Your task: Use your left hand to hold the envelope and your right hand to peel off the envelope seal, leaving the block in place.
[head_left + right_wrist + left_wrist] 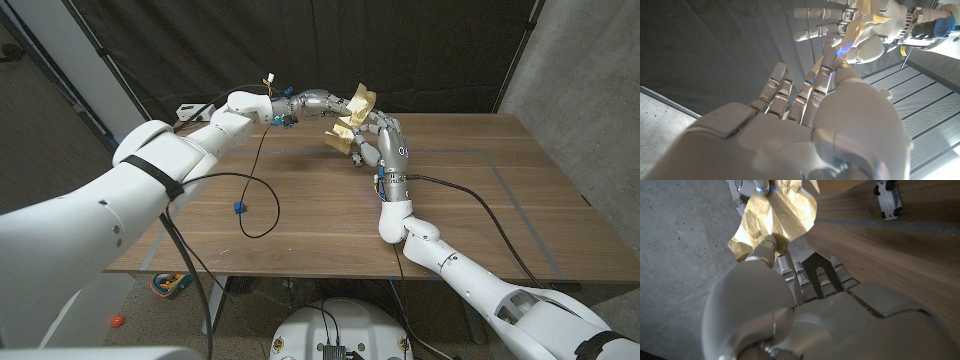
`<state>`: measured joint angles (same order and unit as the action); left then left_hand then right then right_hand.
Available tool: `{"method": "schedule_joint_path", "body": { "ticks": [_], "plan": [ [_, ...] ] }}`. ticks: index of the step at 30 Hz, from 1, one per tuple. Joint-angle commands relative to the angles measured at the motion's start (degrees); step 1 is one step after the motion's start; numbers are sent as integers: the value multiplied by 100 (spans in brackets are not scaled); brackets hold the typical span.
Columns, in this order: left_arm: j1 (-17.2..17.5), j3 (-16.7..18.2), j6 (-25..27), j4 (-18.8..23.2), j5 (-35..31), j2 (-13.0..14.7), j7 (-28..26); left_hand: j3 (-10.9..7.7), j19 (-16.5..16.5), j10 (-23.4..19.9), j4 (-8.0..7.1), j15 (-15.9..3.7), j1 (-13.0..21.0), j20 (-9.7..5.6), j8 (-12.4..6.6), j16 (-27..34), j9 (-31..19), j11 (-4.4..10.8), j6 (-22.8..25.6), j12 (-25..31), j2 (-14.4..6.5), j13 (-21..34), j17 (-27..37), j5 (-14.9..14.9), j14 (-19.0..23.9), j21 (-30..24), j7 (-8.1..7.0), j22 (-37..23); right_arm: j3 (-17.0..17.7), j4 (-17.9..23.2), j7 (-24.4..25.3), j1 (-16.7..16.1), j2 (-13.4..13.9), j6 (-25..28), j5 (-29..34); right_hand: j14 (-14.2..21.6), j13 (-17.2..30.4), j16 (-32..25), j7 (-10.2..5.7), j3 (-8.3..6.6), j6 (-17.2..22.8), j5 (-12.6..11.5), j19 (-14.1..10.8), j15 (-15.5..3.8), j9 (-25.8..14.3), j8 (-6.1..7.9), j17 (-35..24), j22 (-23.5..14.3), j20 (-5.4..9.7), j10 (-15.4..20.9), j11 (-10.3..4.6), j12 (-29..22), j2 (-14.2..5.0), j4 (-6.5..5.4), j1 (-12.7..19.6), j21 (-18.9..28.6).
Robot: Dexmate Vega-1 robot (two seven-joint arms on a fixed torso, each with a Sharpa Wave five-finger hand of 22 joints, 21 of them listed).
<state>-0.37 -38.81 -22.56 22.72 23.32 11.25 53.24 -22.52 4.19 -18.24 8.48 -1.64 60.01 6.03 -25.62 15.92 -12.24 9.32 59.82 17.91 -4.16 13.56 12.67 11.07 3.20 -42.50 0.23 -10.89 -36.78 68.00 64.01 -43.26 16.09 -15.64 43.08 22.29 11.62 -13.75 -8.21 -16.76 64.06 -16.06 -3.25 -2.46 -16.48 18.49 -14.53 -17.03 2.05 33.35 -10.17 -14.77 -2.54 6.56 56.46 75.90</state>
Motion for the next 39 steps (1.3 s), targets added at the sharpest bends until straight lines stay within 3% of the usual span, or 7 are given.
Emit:
{"method": "schedule_joint_path", "body": {
  "ticks": [1,9,15,21,26,33,39],
  "plan": [
    [171,129,-97,169,85,38,-220,-64,-20,-16,-12,-11,66,7,-101,19,-63,-20,239,9,-66,7,15,12,30,-25,-211,-1,-149,-11,-133,83,72,-104,-744,120,34,15,-38,261,-602,110,-41,-787,182,-343,-49,204,352,-12,152,28,209,-207,-620,127],
    [539,139,228,1009,31,381,-734,-70,-30,-37,-17,-69,59,-40,-162,30,-108,-34,312,2,-43,14,22,41,59,-24,-237,-1,5,-22,-83,-49,-93,-565,-1985,339,63,-14,243,386,-1969,149,-48,-600,197,-769,-65,497,156,-262,411,122,285,-302,-1011,159],
    [900,49,690,2141,-230,830,-1446,-93,-34,-44,-6,-71,79,-41,-201,26,-142,-20,342,-7,-34,18,25,80,58,-24,-148,-1,938,-395,-2,-283,-832,-1278,-1648,445,86,-39,331,352,-2008,153,-25,-590,161,-680,-67,550,115,-217,492,94,242,-262,-970,154],
    [1026,-153,1153,2998,-681,1205,-2018,-154,-42,-74,26,-89,149,-65,-258,16,-206,-23,361,-13,-43,23,26,149,51,-26,56,-1,1643,-554,-2,-411,-1258,-1589,-756,527,121,-30,294,91,-1928,124,-41,-644,92,-510,-58,603,143,-137,463,59,73,34,-464,176],
    [863,-393,1413,3246,-1061,1332,-2104,-199,-48,-91,35,-50,180,-70,-310,0,-281,-82,350,-26,-42,26,27,223,24,-26,184,0,1644,-410,-2,-443,-1041,-1452,-115,430,150,51,-30,-129,-1817,186,-68,-772,36,-356,-58,641,235,-272,341,109,56,283,-26,207],
    [594,-605,1371,3090,-1284,1246,-1908,-233,-56,-64,36,-4,194,-88,-353,-30,-346,-128,334,-53,-35,28,29,286,-39,-28,191,0,852,153,-57,-396,-214,-643,-274,22,134,199,-417,-255,-1645,274,8,-758,92,-293,-91,681,354,-699,319,255,180,320,178,148],
    [357,-757,1206,2805,-1412,1100,-1687,-267,-30,50,18,39,186,-94,-361,-61,-420,-141,210,-115,-37,37,39,361,-116,-18,59,0,363,649,-311,-357,321,81,-357,-134,118,230,-443,-302,-1662,306,51,-706,142,-339,-109,686,391,-826,284,281,224,311,240,115]
  ]
}}
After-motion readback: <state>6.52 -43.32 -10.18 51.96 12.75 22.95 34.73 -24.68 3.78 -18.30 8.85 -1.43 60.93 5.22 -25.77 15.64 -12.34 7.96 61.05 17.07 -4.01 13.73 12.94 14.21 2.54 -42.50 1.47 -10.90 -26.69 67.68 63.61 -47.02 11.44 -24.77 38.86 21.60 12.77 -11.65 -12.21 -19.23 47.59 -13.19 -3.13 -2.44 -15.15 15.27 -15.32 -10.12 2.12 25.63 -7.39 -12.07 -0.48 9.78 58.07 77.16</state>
